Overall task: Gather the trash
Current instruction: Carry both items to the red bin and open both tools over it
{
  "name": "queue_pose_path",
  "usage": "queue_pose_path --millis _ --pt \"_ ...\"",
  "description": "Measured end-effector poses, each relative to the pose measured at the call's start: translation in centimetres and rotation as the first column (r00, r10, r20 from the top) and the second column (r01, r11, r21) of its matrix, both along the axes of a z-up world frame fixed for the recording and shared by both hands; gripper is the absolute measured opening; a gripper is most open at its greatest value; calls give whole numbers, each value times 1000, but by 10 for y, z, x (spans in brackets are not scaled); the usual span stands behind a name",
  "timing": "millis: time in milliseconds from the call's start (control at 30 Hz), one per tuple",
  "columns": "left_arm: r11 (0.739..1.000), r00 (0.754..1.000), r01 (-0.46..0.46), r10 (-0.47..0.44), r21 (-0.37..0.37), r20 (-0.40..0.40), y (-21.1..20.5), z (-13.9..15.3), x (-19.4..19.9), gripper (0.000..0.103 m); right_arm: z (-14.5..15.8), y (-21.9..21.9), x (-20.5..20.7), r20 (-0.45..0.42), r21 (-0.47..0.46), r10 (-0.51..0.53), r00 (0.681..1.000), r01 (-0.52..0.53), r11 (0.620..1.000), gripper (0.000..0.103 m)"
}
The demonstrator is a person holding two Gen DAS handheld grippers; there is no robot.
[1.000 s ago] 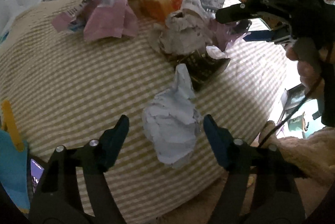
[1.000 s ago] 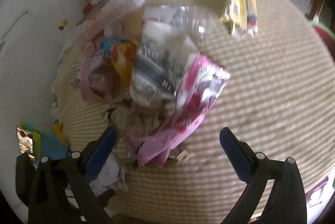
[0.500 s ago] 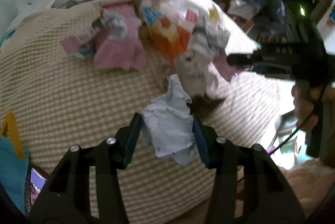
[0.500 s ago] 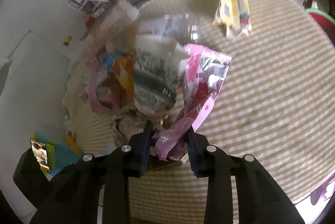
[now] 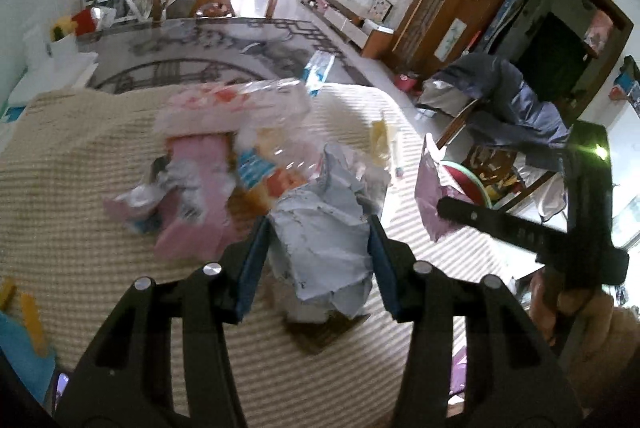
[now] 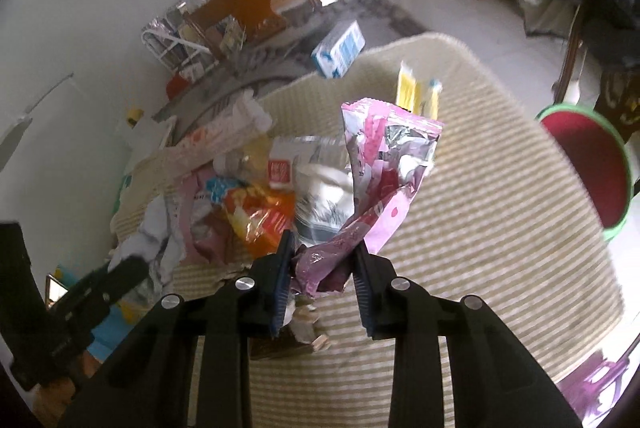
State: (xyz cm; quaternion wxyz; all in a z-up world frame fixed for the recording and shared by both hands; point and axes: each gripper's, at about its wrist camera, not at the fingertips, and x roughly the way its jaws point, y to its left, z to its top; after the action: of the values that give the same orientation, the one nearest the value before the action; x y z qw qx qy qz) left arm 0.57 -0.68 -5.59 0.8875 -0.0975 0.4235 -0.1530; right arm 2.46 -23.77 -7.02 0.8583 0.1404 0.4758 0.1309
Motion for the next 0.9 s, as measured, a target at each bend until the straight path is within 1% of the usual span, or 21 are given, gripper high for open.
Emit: queue_pose_path --millis 100,267,367,533,667,733,900 --pt "1000 1000 22 -22 -9 -3 -16 1 10 47 8 -13 -1 35 -9 -25 999 25 1000 28" --pt "999 999 42 -42 -33 -3 -41 4 25 47 13 -45 2 56 -3 -71 996 71 997 28" --pt "998 999 50 -50 -35 -10 -63 3 35 47 12 -72 11 52 -9 -104 993 105 994 28" --pt "997 998 62 -63 -36 -22 -101 3 54 47 4 -136 31 25 -17 -188 982 189 982 28" --pt "995 995 99 -100 -31 -24 -149 0 71 47 -5 -194 44 5 -17 -246 969 246 969 28" --pt "991 991 129 -130 -32 -34 -175 -4 81 47 -9 -214 48 -3 -19 -262 965 262 965 28" --pt "972 970 234 -236 -36 -56 -258 -16 105 47 -25 -270 54 -47 5 -293 955 294 956 28"
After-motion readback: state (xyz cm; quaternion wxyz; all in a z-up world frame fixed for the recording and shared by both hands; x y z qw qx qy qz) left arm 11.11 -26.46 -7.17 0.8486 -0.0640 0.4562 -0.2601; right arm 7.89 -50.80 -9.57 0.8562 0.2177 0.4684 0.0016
